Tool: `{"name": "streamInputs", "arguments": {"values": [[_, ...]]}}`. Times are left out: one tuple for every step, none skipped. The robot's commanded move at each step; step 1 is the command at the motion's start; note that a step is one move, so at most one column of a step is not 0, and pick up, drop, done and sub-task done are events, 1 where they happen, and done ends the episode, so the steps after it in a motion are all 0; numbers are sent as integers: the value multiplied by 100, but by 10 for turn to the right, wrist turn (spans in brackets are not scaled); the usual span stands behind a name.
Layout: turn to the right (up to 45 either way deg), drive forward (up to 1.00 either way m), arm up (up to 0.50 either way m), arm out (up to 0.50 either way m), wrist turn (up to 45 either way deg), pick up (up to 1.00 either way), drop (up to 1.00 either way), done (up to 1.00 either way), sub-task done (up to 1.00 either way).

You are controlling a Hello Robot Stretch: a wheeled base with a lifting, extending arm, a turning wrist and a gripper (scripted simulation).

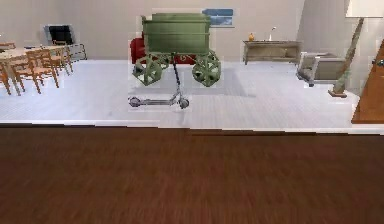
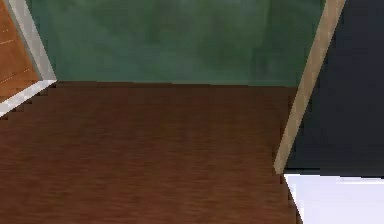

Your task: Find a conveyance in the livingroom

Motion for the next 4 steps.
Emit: {"name": "streamInputs", "arguments": {"values": [[0, 100, 0, 0, 0, 0, 0, 0, 0], [0, 100, 0, 0, 0, 0, 0, 0, 0], [-60, 0, 0, 0, 0, 0, 0, 0, 0], [0, 35, 0, 0, 0, 0, 0, 0, 0]]}}
